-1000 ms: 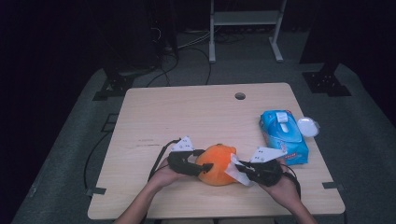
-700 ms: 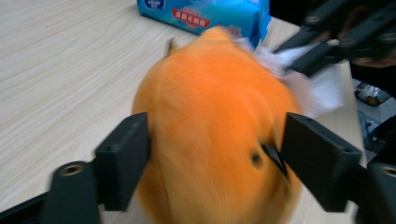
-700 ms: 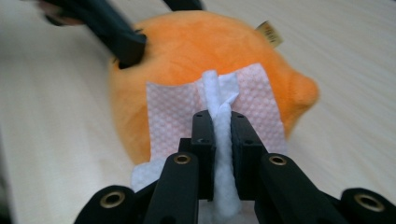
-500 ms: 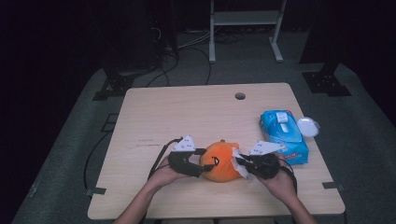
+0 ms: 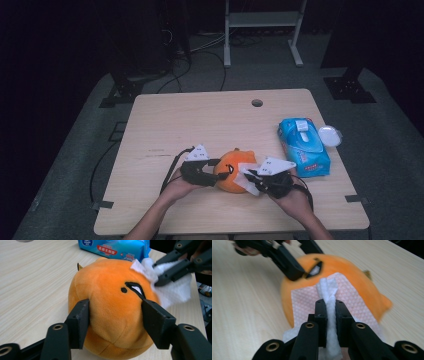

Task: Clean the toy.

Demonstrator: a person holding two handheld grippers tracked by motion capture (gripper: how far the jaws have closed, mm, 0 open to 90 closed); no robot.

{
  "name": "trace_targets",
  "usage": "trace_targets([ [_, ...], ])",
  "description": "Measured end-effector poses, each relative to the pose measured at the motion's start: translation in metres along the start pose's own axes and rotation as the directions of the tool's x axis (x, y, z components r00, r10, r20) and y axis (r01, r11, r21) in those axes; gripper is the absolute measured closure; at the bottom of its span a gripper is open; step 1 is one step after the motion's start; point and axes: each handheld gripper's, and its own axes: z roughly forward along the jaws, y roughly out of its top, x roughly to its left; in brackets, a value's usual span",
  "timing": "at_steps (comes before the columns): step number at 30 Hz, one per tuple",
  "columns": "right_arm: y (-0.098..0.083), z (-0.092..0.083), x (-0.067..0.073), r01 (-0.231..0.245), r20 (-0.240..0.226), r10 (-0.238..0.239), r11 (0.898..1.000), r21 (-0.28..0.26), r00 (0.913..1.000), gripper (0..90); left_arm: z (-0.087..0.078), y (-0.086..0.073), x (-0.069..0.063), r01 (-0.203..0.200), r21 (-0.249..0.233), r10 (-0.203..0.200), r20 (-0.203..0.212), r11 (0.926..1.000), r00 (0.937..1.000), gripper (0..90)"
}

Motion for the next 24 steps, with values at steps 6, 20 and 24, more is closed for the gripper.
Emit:
trace_targets([
  [6, -0.009, -0.005, -0.014, -0.052, 0.022, 0.052, 0.999, 0.008, 0.9984, 81.3, -0.002, 0.001, 0.0, -0.015, 0.012, 0.015, 0.02, 0.9998, 0.9997, 31.3],
  [20, 0.006, 0.009, 0.022, 0.037, -0.09, -0.038, 0.999, -0.006, 0.9953, 81.0, -0.001, 0.0, 0.001, 0.047, -0.007, -0.046, 0.019, 0.9989, 0.9987, 44.2],
  [24, 0.0, -0.002, 0.009, 0.006, -0.037, -0.006, 1.0, -0.006, 0.9993, 81.4, 0.0, -0.001, 0.004, 0.044, -0.006, -0.044, 0.006, 0.999, 0.999, 41.8],
])
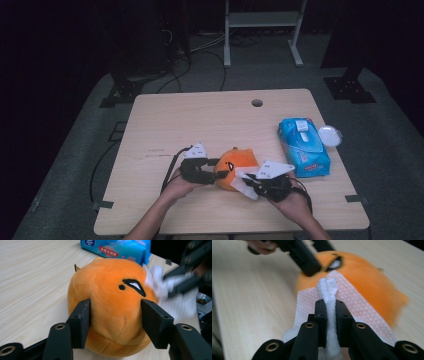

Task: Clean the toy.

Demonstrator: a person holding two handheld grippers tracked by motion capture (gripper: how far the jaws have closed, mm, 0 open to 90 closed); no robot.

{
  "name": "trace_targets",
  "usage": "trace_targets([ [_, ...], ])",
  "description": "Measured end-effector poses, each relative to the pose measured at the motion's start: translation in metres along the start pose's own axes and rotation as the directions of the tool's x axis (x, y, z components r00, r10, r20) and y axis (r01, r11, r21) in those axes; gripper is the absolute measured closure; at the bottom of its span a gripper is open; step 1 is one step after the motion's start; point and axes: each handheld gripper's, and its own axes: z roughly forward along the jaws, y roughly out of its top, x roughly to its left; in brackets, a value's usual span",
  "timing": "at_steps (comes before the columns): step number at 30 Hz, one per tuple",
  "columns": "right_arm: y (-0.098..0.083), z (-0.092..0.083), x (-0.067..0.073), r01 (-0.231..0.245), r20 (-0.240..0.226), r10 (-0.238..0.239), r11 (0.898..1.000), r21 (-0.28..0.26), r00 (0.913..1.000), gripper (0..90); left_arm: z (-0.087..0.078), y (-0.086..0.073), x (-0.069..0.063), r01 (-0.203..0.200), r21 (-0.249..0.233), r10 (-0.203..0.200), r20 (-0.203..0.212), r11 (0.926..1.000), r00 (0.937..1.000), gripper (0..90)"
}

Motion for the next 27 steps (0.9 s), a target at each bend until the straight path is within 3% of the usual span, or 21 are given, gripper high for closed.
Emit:
trace_targets([
  [4, -0.001, -0.011, -0.022, -0.087, 0.029, 0.089, 0.996, -0.036, 0.9957, 81.4, 0.002, 0.001, -0.003, -0.016, -0.002, 0.016, -0.004, 0.9999, 0.9999, 40.5],
  [8, -0.013, -0.001, -0.034, -0.137, 0.014, 0.137, 0.99, 0.016, 0.9905, 81.1, 0.003, -0.001, -0.001, 0.002, -0.004, -0.002, -0.004, 1.0, 1.0, 33.8],
  [10, -0.015, 0.001, -0.036, -0.154, 0.0, 0.154, 0.988, 0.017, 0.9881, 81.1, 0.005, -0.002, -0.002, 0.004, -0.011, -0.004, -0.003, 0.9999, 1.0, 31.7],
  [14, -0.011, -0.003, -0.026, -0.116, 0.016, 0.116, 0.993, 0.003, 0.9931, 81.2, 0.005, -0.002, -0.001, 0.011, -0.007, -0.011, -0.006, 0.9999, 0.9999, 33.3],
  [18, -0.003, 0.001, -0.009, -0.049, -0.04, 0.049, 0.999, 0.0, 0.998, 80.8, 0.005, -0.003, 0.0, 0.007, -0.007, -0.007, -0.013, 0.9999, 0.9999, 32.9],
  [20, -0.002, 0.005, -0.004, -0.015, -0.033, 0.015, 1.0, 0.014, 0.9993, 80.8, 0.004, -0.004, 0.0, 0.0, 0.0, 0.0, -0.013, 1.0, 0.9999, 32.2],
  [24, -0.005, 0.001, -0.013, -0.036, -0.028, 0.036, 0.999, 0.015, 0.9989, 81.1, 0.004, -0.005, 0.001, 0.009, -0.008, -0.009, -0.011, 0.9999, 0.9999, 31.6],
  [27, -0.01, -0.004, -0.027, -0.097, 0.008, 0.097, 0.995, -0.001, 0.9953, 80.9, 0.004, -0.005, 0.003, 0.016, -0.008, -0.016, -0.01, 0.9998, 0.9998, 30.5],
])
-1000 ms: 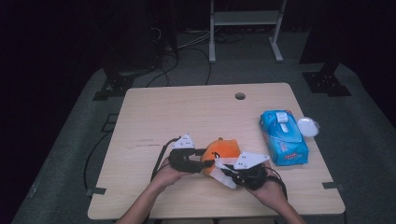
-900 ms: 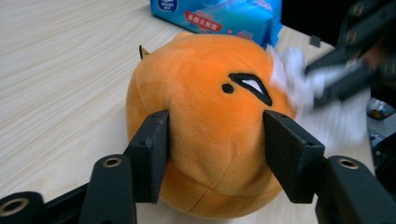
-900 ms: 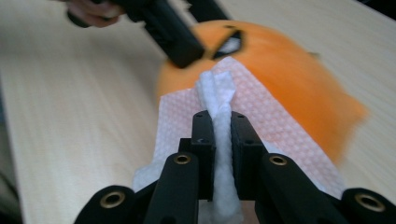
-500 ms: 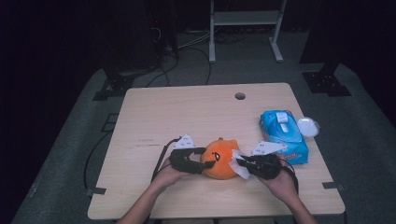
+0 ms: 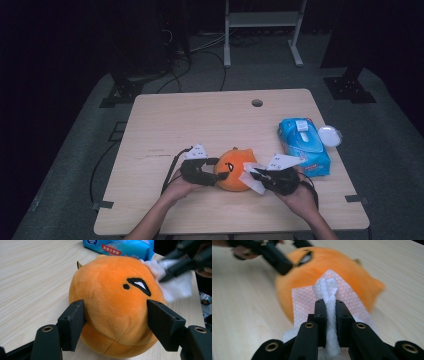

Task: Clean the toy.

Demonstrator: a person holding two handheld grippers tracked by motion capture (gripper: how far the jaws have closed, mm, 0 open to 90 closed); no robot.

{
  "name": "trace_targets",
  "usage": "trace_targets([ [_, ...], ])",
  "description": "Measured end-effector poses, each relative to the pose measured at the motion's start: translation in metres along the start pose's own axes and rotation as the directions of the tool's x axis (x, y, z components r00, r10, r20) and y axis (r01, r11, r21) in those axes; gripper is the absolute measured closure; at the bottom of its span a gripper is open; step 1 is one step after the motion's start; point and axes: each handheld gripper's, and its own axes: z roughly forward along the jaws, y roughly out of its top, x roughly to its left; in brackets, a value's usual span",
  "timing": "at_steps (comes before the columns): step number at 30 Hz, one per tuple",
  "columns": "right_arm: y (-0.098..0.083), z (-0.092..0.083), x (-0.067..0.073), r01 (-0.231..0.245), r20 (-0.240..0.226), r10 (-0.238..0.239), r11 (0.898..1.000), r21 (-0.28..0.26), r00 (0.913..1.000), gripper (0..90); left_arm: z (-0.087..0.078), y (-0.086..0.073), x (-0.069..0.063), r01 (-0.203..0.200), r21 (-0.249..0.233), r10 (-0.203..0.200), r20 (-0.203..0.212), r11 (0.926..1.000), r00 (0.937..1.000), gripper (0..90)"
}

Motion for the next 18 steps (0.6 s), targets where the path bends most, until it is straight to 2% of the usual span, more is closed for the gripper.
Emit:
trace_targets([
  [2, -0.003, -0.001, -0.008, -0.039, 0.01, 0.039, 0.999, 0.001, 0.9992, 80.9, 0.001, -0.001, 0.001, 0.002, 0.003, -0.002, 0.006, 1.0, 1.0, 27.7],
  [4, -0.006, 0.001, -0.012, -0.059, -0.01, 0.059, 0.998, 0.013, 0.9982, 80.8, 0.002, -0.001, 0.002, 0.003, 0.018, -0.004, 0.021, 0.9998, 0.9998, 22.0],
  [8, -0.007, 0.003, -0.01, -0.053, -0.01, 0.053, 0.998, 0.033, 0.9985, 80.7, 0.002, -0.002, -0.001, -0.04, 0.04, 0.038, 0.051, 0.9984, 0.998, 15.6],
  [12, -0.009, 0.003, -0.013, -0.081, -0.033, 0.082, 0.996, 0.038, 0.9961, 80.9, 0.007, -0.004, -0.007, -0.083, 0.06, 0.081, 0.041, 0.9947, 0.9959, 14.1],
  [14, -0.008, 0.003, -0.009, -0.065, -0.036, 0.067, 0.997, 0.044, 0.9971, 81.1, 0.007, -0.003, -0.008, -0.088, 0.056, 0.086, 0.034, 0.9946, 0.9957, 17.4],
  [17, -0.004, 0.004, -0.001, -0.031, -0.041, 0.033, 0.999, 0.044, 0.9986, 81.7, 0.002, -0.001, -0.01, -0.107, 0.047, 0.106, 0.021, 0.9932, 0.9941, 33.8],
  [18, -0.004, 0.004, 0.001, -0.026, -0.043, 0.028, 0.999, 0.043, 0.9987, 81.8, 0.001, 0.0, -0.011, -0.111, 0.048, 0.11, 0.028, 0.9926, 0.9936, 38.1],
])
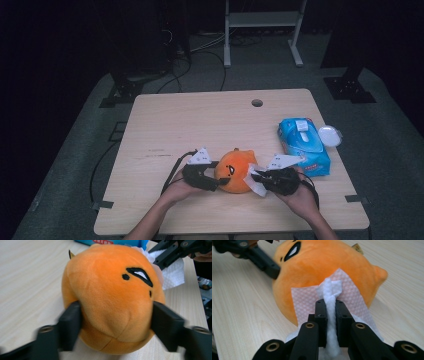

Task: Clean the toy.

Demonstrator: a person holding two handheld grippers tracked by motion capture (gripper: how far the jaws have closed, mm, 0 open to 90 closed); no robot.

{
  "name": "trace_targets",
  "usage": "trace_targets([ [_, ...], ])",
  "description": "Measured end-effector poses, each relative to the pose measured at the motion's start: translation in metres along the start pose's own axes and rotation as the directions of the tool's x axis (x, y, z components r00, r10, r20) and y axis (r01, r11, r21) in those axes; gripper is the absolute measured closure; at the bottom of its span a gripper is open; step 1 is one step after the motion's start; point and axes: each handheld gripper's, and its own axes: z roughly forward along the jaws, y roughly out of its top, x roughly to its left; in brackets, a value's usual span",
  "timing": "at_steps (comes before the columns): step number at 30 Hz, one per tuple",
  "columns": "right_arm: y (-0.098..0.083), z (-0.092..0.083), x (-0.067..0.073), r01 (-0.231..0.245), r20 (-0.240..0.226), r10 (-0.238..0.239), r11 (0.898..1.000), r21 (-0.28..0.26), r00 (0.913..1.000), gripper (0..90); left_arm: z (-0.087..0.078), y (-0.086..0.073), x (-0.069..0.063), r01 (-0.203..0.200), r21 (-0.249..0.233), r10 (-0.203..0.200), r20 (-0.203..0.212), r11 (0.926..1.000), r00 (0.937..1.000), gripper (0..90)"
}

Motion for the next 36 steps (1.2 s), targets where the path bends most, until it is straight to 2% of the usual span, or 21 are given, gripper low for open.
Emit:
trace_targets([
  [2, 0.001, -0.001, 0.001, 0.002, -0.015, -0.001, 1.0, 0.002, 0.9999, 82.1, -0.004, 0.002, 0.001, 0.001, -0.012, -0.001, 0.021, 0.9999, 0.9998, 42.1],
  [4, 0.0, -0.001, 0.002, -0.011, -0.04, 0.011, 1.0, 0.002, 0.9991, 82.3, -0.011, 0.004, 0.004, 0.015, -0.022, -0.014, 0.064, 0.9996, 0.9979, 44.2],
  [7, 0.002, -0.003, 0.008, -0.01, -0.108, 0.009, 1.0, -0.01, 0.9941, 82.4, -0.021, 0.004, 0.011, 0.053, -0.036, -0.048, 0.121, 0.9979, 0.9915, 44.1],
  [9, 0.005, -0.004, 0.016, 0.003, -0.157, -0.008, 0.999, -0.032, 0.9876, 82.3, -0.022, 0.002, 0.014, 0.065, -0.028, -0.061, 0.122, 0.9975, 0.9906, 43.0],
  [11, 0.009, -0.003, 0.023, 0.036, -0.149, -0.042, 0.999, -0.038, 0.9879, 82.3, -0.02, -0.001, 0.016, 0.079, -0.01, -0.077, 0.105, 0.9969, 0.9915, 41.1],
  [13, 0.009, 0.0, 0.025, 0.052, -0.135, -0.055, 0.998, -0.027, 0.9893, 82.4, -0.019, -0.003, 0.018, 0.08, -0.004, -0.079, 0.097, 0.9968, 0.9921, 40.1],
  [17, 0.004, 0.001, 0.014, 0.028, -0.113, -0.03, 0.999, -0.019, 0.9931, 82.5, -0.019, -0.005, 0.021, 0.096, 0.0, -0.096, 0.087, 0.9953, 0.9916, 37.7],
  [19, 0.0, 0.0, 0.006, 0.002, -0.087, -0.003, 1.0, -0.012, 0.9962, 82.5, -0.018, -0.006, 0.023, 0.126, -0.012, -0.124, 0.092, 0.992, 0.988, 37.0],
  [22, 0.002, -0.003, 0.003, -0.016, -0.065, 0.015, 1.0, -0.026, 0.9977, 82.5, -0.016, -0.002, 0.019, 0.122, -0.013, -0.121, 0.089, 0.9924, 0.9887, 36.3],
  [23, 0.004, -0.004, 0.004, -0.015, -0.062, 0.013, 0.999, -0.039, 0.998, 82.4, -0.016, 0.001, 0.016, 0.114, -0.016, -0.112, 0.093, 0.9933, 0.9893, 36.0],
  [25, 0.009, -0.007, 0.008, -0.017, -0.07, 0.011, 0.997, -0.077, 0.9975, 82.3, -0.013, 0.006, 0.008, 0.068, -0.011, -0.067, 0.084, 0.9976, 0.9942, 35.8],
  [26, 0.012, -0.007, 0.011, -0.007, -0.071, 0.001, 0.996, -0.091, 0.9975, 82.1, -0.012, 0.007, 0.006, 0.058, -0.01, -0.057, 0.08, 0.9983, 0.9952, 35.8],
  [29, 0.013, -0.005, 0.013, 0.002, -0.063, -0.008, 0.996, -0.084, 0.998, 82.2, -0.012, 0.008, 0.005, 0.05, -0.015, -0.048, 0.088, 0.9986, 0.9949, 33.7],
  [32, 0.008, -0.004, 0.009, -0.015, -0.068, 0.01, 0.997, -0.078, 0.9976, 82.2, -0.011, 0.006, 0.006, 0.07, -0.044, -0.064, 0.112, 0.9966, 0.9917, 21.2],
  [33, 0.007, -0.004, 0.009, -0.023, -0.073, 0.018, 0.997, -0.079, 0.9972, 82.2, -0.01, 0.007, 0.005, 0.069, -0.044, -0.063, 0.11, 0.9966, 0.9919, 18.2],
  [36, 0.007, -0.003, 0.009, -0.028, -0.074, 0.022, 0.996, -0.084, 0.997, 82.2, -0.004, 0.007, 0.0, 0.025, -0.032, -0.022, 0.07, 0.9992, 0.9973, 16.6],
])
